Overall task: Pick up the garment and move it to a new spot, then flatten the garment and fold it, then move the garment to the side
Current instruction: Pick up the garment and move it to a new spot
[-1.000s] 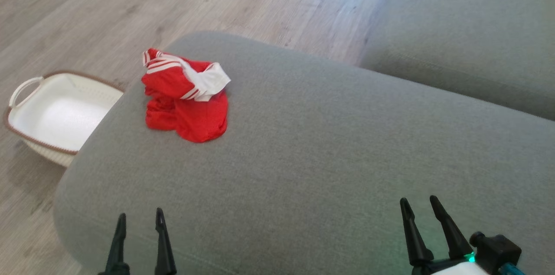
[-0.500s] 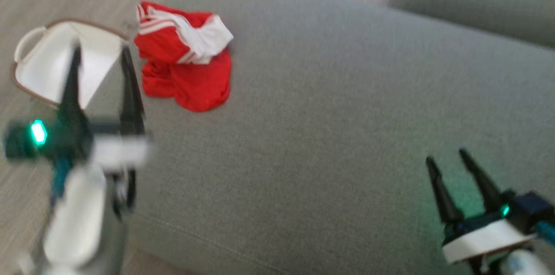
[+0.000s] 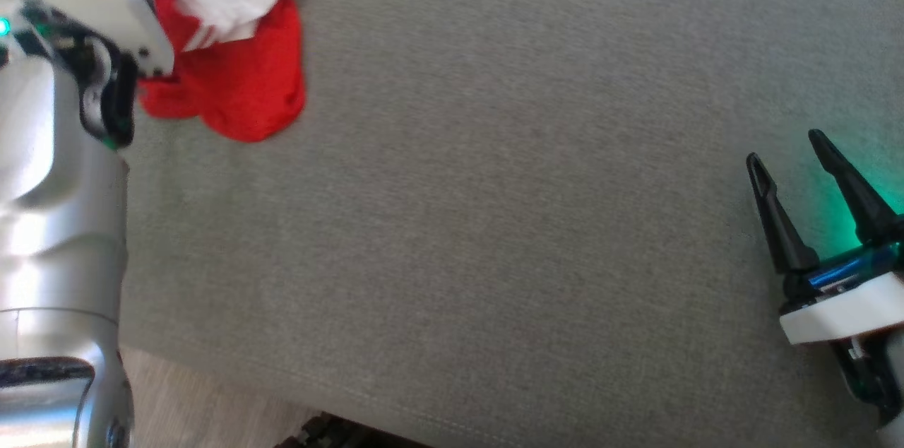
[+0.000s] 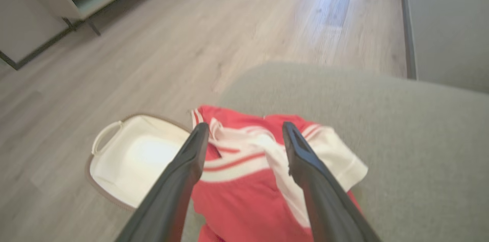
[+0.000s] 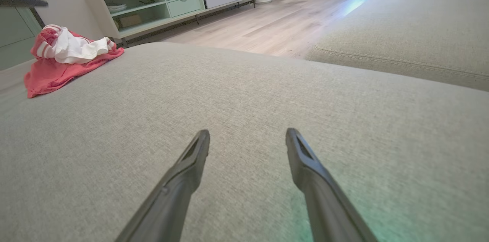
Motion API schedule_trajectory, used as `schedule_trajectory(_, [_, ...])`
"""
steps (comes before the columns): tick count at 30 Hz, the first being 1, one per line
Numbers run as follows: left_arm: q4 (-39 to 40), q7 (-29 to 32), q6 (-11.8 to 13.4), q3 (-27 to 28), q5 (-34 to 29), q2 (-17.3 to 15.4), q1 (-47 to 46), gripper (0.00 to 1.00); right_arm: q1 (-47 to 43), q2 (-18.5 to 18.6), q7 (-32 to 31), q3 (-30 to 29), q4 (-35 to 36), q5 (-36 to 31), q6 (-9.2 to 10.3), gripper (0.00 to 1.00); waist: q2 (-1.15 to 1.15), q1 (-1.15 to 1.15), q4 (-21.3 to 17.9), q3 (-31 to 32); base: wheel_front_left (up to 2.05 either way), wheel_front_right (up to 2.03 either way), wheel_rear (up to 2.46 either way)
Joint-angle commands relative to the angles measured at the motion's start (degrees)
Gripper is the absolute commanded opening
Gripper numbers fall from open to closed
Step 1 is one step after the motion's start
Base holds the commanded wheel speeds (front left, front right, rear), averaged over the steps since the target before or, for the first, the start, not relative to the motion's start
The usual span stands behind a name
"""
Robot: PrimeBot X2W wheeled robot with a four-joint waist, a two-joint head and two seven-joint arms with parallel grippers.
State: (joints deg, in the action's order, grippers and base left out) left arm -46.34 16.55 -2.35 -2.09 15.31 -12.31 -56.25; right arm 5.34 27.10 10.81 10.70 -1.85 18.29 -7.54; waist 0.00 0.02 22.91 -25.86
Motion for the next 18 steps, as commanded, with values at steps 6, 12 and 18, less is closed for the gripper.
schedule_trajectory(6, [-7.99, 0.77, -0.30, 2.58, 1.97, -3.98, -1.94, 1.00, -0.14, 1.75, -0.69, 0.25, 2.91, 0.63, 0.05, 1.00, 0.00, -0.02, -2.91, -3.50, 0.00, 0.00, 0.00])
schedule_trajectory(12, [-13.35, -4.29, 0.64, 2.95, 2.49, -3.61, -2.66, 0.00, -0.48, 1.99, -1.11, -0.61, 3.95, 0.33, 0.05, 1.00, 0.00, -0.02, -3.14, -4.68, 0.00, 0.00, 0.00])
schedule_trajectory(18, [-14.10, -13.04, -0.56, 1.96, 1.85, -3.65, -6.39, 0.00, -0.51, 1.23, -0.98, -0.45, 3.24, 0.11, 0.05, 1.00, 0.00, -0.02, -2.42, -2.54, 0.00, 0.00, 0.00])
